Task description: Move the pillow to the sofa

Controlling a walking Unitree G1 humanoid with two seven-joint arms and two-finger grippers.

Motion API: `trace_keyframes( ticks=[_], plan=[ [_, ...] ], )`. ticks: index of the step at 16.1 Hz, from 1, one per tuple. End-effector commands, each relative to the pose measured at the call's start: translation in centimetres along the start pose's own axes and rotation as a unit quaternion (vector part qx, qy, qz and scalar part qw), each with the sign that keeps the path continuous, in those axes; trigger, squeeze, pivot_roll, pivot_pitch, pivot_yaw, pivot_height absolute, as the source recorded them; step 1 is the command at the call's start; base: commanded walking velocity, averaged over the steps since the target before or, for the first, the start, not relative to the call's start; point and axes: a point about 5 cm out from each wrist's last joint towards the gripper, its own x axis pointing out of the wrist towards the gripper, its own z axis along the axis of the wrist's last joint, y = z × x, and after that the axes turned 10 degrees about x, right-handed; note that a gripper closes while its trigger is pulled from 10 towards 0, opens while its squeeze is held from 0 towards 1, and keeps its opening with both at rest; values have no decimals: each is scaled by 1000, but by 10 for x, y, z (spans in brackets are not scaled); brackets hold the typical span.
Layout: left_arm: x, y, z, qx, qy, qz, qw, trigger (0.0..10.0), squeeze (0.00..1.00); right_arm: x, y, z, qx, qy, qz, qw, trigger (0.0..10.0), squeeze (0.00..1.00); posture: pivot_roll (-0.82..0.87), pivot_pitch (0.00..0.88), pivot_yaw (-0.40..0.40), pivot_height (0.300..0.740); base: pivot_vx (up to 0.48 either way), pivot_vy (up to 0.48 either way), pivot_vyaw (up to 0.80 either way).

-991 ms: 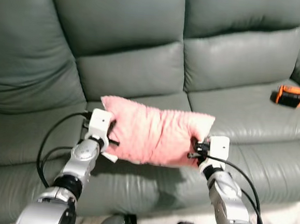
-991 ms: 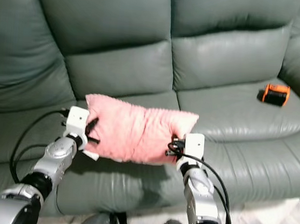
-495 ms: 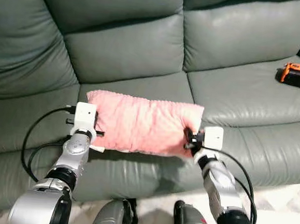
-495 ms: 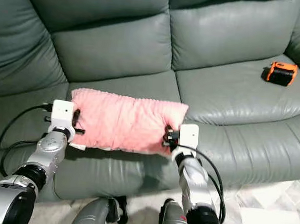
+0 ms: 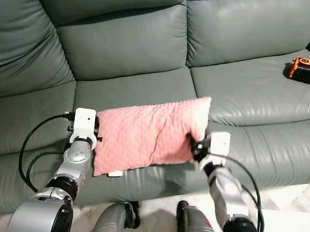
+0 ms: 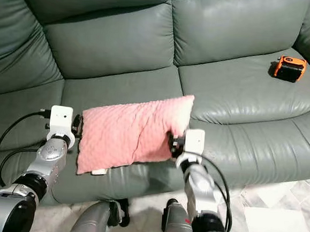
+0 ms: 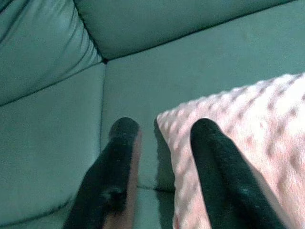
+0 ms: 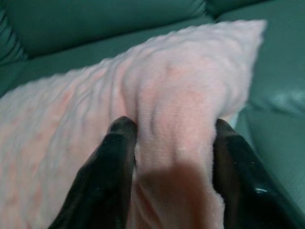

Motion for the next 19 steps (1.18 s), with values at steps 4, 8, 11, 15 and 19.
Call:
trace_keyframes(
  ticks=[4, 8, 11, 15, 19],
  plan=[
    [-8, 4, -20, -6, 28, 7, 1000, 10000, 1000, -11, 7, -24, 12, 39, 22, 999, 10000, 1000, -99, 413, 124, 740, 0, 0, 0],
    [-10, 4, -22, -16, 23, 3, 1000, 10000, 1000, -12, 3, -24, 4, 43, 13, 999, 10000, 1000, -94, 414, 124, 740, 0, 0, 0],
    [-18, 6, -28, -31, 6, -2, 999, 10000, 1000, -4, -6, -17, 24, 38, -14, 999, 10000, 1000, -48, 417, 130, 740, 0, 0, 0],
    [-21, 5, -32, -30, 10, -9, 999, 10000, 0, 5, -10, -6, 36, 29, -31, 998, 10000, 1000, -32, 419, 131, 740, 0, 0, 0],
    [-21, 2, -30, -36, 10, -17, 999, 10000, 0, 12, -8, 0, 49, 24, -29, 998, 10000, 1000, -31, 419, 131, 740, 0, 0, 0]
  ],
)
